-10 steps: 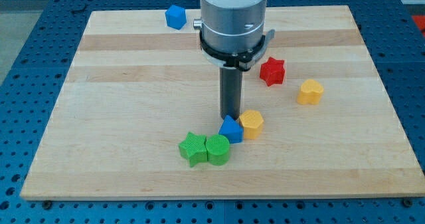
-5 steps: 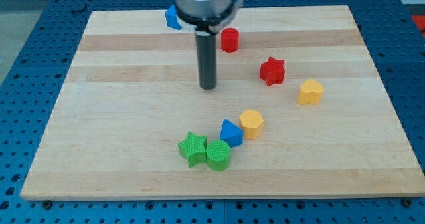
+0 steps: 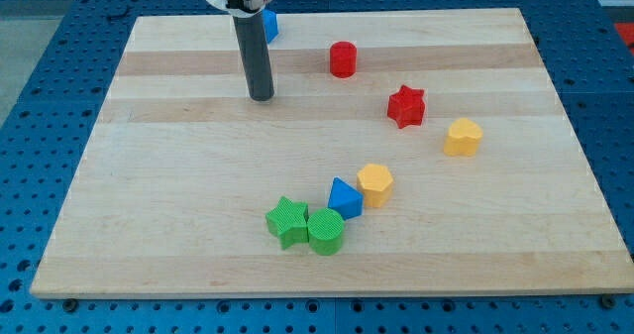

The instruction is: Point your arm towards blue cube

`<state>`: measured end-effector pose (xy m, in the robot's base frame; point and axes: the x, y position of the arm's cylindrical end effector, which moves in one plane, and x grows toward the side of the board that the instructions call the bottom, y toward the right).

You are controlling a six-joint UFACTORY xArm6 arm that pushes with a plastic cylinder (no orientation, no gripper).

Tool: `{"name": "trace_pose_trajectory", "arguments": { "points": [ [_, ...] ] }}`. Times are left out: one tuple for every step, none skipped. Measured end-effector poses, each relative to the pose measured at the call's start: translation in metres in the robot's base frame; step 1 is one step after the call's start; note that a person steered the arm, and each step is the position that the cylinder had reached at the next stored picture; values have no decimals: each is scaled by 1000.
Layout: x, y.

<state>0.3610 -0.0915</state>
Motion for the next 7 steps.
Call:
{"name": "trace_pose_trajectory", "arguments": {
  "points": [
    [-2, 12],
    [-12, 42],
    [-39, 75],
    [-81, 77],
    [-106, 74],
    [-138, 77],
    [-167, 77]
  ]
}}
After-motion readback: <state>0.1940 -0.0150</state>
